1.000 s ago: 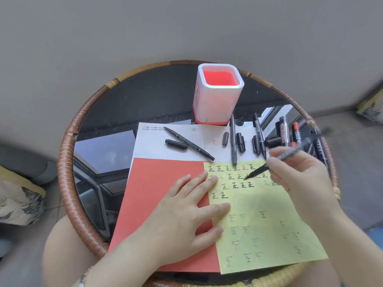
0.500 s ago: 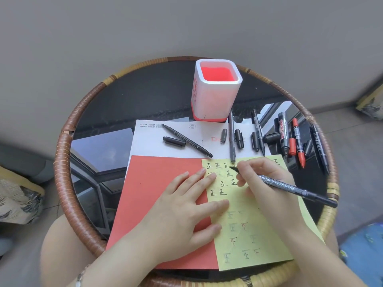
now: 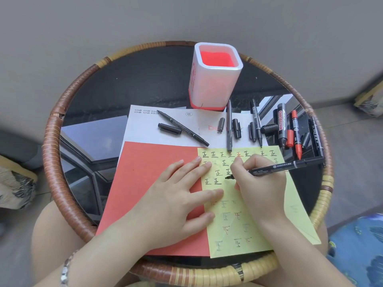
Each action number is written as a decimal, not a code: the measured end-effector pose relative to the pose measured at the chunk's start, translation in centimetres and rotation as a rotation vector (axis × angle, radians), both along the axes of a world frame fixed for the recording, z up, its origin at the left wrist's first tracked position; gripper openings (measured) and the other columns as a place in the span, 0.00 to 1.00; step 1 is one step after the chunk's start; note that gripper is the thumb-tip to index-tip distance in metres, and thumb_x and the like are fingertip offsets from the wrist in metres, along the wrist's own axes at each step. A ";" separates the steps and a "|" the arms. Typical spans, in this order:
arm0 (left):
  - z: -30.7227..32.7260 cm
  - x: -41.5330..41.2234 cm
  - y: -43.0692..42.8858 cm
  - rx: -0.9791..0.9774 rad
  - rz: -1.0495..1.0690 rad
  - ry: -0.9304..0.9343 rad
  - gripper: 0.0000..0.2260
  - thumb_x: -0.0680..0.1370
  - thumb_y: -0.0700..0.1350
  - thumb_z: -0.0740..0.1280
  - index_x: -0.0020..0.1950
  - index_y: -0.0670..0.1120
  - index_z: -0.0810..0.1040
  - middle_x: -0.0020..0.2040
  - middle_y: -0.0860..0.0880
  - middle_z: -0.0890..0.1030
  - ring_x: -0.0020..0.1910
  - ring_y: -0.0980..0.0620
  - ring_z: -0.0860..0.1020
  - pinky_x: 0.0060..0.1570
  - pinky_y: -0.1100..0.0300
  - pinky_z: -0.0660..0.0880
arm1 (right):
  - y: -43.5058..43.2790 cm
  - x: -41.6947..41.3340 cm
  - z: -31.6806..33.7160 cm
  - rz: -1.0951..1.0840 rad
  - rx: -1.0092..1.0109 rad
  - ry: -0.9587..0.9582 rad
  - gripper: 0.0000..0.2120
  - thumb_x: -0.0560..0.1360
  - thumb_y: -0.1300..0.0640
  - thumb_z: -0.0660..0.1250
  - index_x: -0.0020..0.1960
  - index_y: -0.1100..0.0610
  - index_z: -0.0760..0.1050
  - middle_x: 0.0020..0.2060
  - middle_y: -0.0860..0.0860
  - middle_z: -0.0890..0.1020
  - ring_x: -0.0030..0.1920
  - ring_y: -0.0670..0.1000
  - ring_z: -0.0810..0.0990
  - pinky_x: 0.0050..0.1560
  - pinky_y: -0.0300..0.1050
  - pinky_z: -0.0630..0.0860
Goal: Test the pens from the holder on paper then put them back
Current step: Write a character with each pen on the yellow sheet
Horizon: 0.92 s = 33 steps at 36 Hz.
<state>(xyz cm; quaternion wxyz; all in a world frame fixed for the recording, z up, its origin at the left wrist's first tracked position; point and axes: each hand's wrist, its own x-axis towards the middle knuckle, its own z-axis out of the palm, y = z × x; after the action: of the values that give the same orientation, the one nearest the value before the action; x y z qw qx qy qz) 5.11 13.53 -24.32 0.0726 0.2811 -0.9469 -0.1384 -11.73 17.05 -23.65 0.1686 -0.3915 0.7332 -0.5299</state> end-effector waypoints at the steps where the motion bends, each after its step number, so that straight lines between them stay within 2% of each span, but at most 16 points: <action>1: 0.0 0.0 0.0 -0.001 0.000 -0.003 0.17 0.74 0.59 0.57 0.60 0.60 0.75 0.70 0.45 0.69 0.70 0.46 0.65 0.67 0.50 0.54 | 0.0 0.0 0.0 0.008 0.001 0.007 0.17 0.69 0.62 0.68 0.25 0.65 0.68 0.22 0.60 0.75 0.24 0.54 0.71 0.30 0.33 0.66; 4: 0.0 0.0 0.0 -0.001 -0.001 -0.008 0.17 0.74 0.59 0.57 0.60 0.60 0.75 0.70 0.45 0.69 0.70 0.45 0.65 0.67 0.50 0.54 | 0.0 0.0 -0.1 0.027 0.008 0.030 0.17 0.70 0.62 0.68 0.25 0.64 0.69 0.22 0.58 0.76 0.23 0.48 0.70 0.30 0.33 0.67; 8: 0.0 0.0 0.0 0.000 -0.004 -0.007 0.17 0.75 0.59 0.56 0.60 0.60 0.75 0.70 0.44 0.69 0.71 0.45 0.64 0.67 0.50 0.54 | -0.1 0.0 -0.2 0.038 0.007 0.041 0.17 0.70 0.63 0.68 0.24 0.64 0.69 0.20 0.58 0.75 0.23 0.47 0.70 0.30 0.32 0.67; 12: 0.0 0.0 -0.1 0.009 -0.003 0.003 0.17 0.74 0.59 0.57 0.60 0.59 0.75 0.70 0.44 0.69 0.71 0.45 0.64 0.67 0.49 0.55 | -0.1 0.0 -0.1 0.058 0.005 0.061 0.16 0.70 0.63 0.67 0.25 0.66 0.69 0.20 0.59 0.75 0.24 0.48 0.71 0.30 0.30 0.67; 18: 0.0 0.0 0.0 0.014 -0.002 0.002 0.17 0.75 0.59 0.56 0.60 0.59 0.75 0.70 0.44 0.69 0.71 0.45 0.63 0.67 0.49 0.54 | -0.1 -0.1 -0.5 0.058 0.001 0.110 0.16 0.68 0.59 0.66 0.24 0.63 0.70 0.18 0.54 0.75 0.26 0.53 0.73 0.31 0.33 0.67; 24: 0.0 0.0 0.0 0.015 0.000 -0.001 0.17 0.75 0.59 0.56 0.60 0.59 0.75 0.70 0.44 0.69 0.71 0.44 0.64 0.67 0.49 0.54 | -0.1 -0.1 -0.6 0.005 -0.009 0.132 0.15 0.66 0.56 0.64 0.25 0.63 0.69 0.19 0.59 0.75 0.25 0.55 0.72 0.33 0.42 0.68; 27: 0.0 0.0 0.0 0.015 0.000 -0.005 0.17 0.75 0.59 0.56 0.60 0.59 0.75 0.70 0.44 0.69 0.71 0.45 0.64 0.67 0.49 0.54 | 0.0 -0.2 -0.6 0.007 0.003 0.117 0.15 0.66 0.56 0.64 0.25 0.62 0.69 0.19 0.57 0.75 0.24 0.53 0.72 0.33 0.41 0.69; 30: 0.0 0.0 0.0 0.025 0.002 -0.002 0.17 0.75 0.59 0.56 0.61 0.60 0.75 0.71 0.45 0.68 0.71 0.45 0.63 0.67 0.49 0.54 | -0.1 -0.3 -0.6 0.026 0.002 0.090 0.15 0.66 0.56 0.64 0.24 0.61 0.68 0.22 0.55 0.76 0.23 0.48 0.70 0.32 0.36 0.68; 33: 0.0 0.0 0.0 0.024 0.000 -0.006 0.17 0.75 0.59 0.56 0.61 0.60 0.75 0.71 0.45 0.68 0.72 0.45 0.62 0.67 0.49 0.53 | -0.1 -0.3 -0.7 0.034 0.009 0.104 0.15 0.66 0.56 0.65 0.25 0.62 0.70 0.20 0.56 0.75 0.23 0.51 0.71 0.32 0.36 0.68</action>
<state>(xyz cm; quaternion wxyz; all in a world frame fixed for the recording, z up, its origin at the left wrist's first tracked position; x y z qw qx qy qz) 5.13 13.53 -24.34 0.0663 0.2821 -0.9454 -0.1491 -12.03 16.95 -24.33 0.1410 -0.4300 0.7367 -0.5025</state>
